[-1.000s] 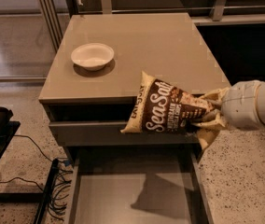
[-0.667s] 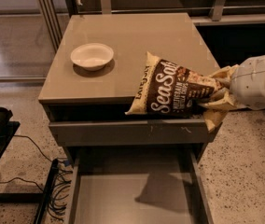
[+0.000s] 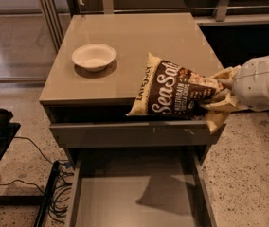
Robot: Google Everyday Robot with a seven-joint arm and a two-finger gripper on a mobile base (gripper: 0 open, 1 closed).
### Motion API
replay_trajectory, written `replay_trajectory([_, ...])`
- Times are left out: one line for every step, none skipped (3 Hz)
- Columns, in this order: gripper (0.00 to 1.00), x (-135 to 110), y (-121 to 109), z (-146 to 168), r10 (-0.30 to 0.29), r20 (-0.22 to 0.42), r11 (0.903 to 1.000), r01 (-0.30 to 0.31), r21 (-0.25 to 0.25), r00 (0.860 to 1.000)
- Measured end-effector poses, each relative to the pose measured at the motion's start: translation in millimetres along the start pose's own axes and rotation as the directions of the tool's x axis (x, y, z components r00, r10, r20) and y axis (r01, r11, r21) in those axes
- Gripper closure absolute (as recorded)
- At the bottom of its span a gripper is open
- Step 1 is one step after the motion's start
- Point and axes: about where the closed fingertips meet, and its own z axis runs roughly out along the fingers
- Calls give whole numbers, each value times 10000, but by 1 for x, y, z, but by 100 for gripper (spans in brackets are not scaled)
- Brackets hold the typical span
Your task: Pick brown chip bag from middle drawer and place on counter
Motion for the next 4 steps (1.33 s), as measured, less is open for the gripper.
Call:
replay_trajectory([100, -4, -29, 13, 257, 238, 9989, -267, 393, 9994])
replay_trajectory([100, -11, -81, 24, 730, 655, 9912, -797, 1053, 9952])
replay_trajectory([100, -16, -123, 38, 1623, 1232, 9764, -1774, 1233, 9790])
replay_trajectory([100, -17, -143, 56, 2413, 1371, 9556, -2599, 1392, 9607])
